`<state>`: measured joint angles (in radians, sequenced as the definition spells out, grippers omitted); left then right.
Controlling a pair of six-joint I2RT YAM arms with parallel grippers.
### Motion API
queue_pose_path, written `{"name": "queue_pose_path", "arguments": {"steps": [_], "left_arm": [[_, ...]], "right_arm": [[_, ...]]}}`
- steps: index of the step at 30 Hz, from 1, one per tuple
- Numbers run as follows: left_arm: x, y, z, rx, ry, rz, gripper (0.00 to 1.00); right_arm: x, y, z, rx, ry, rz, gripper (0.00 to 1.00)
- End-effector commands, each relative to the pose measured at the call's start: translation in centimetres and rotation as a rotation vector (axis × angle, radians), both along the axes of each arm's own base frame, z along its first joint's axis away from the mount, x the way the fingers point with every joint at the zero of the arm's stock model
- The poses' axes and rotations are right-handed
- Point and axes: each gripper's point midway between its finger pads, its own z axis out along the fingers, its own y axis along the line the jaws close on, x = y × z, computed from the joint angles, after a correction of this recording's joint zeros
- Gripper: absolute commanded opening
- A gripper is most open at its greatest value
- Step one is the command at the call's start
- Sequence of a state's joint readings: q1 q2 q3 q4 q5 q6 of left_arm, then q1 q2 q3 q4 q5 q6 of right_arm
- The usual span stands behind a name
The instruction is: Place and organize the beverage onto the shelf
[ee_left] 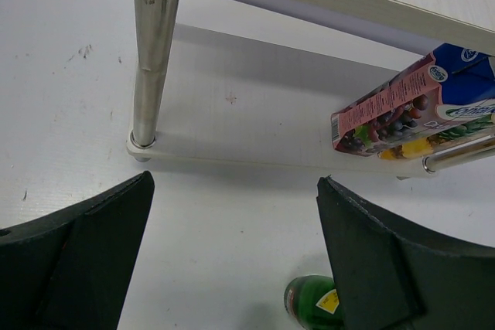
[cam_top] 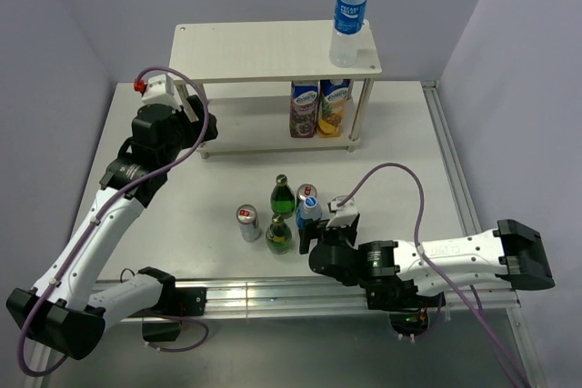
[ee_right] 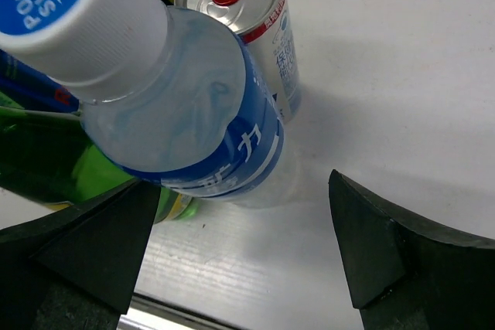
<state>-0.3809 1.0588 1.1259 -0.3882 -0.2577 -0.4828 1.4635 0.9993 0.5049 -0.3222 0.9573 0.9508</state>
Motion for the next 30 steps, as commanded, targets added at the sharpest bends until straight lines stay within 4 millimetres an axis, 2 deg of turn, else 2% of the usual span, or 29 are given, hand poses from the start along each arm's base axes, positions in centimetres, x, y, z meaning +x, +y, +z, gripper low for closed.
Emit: {"name": "queue_pose_path", "arguments": {"steps": [1,10,13,16,17,22,24,26,27,29,30], "left_arm": [[0.0,-0.3,1.3,-0.006,-0.026,-0.023,0.93],[0.2,-0.4,0.9,-0.001,-0.015,-0.022,0.93],[0.2,-0.5,0.8,-0.001,-0.012,-0.025,0.93],[0.3,-0.5,0.7,0.002,-0.008,-0.025,0.93],[0.3,-0.6,0.7,0.0,-0.009,-0.028,0.93],[0.3,-0.7,0.7,-0.004,-0.006,-0.036,0.93],[0.3,-0.7,0.6,-0.001,-0.003,-0.037,0.93],[0.3,-0.7,0.6,-0.001,-0.005,-0.034,0.92],[0.3,-0.7,0.7,-0.002,-0.007,-0.034,0.92],[0.2,-0.6,0.7,-0.001,-0.007,-0.031,0.92],[0.3,-0.6,0.8,-0.002,-0.01,-0.032,0.93]], "right_arm": [[1.3,1.0,1.1,0.11,-0.097,-0.072,0.96],[2.0,3.6,0.1,0.068,-0.146,-0.054,0.96],[2.3,3.5,-0.4,0.055,-0.16,-0.079,0.93],[2.7,2.5,-0.7,0.05,-0.18,-0.133,0.86],[2.8,2.1,-0.8,0.048,-0.189,-0.15,0.78],[3.4,0.9,-1.6,0.026,-0.224,-0.206,0.6],[3.6,1.4,-2.0,-0.008,-0.207,-0.174,0.37],[3.9,1.6,-1.0,-0.009,-0.198,-0.194,0.06],[3.9,1.8,-0.1,0.004,-0.196,-0.197,0.01],[3.9,1.8,2.7,-0.011,-0.206,-0.211,0.0],[3.8,1.7,4.6,0.037,-0.205,-0.228,0.0]]}}
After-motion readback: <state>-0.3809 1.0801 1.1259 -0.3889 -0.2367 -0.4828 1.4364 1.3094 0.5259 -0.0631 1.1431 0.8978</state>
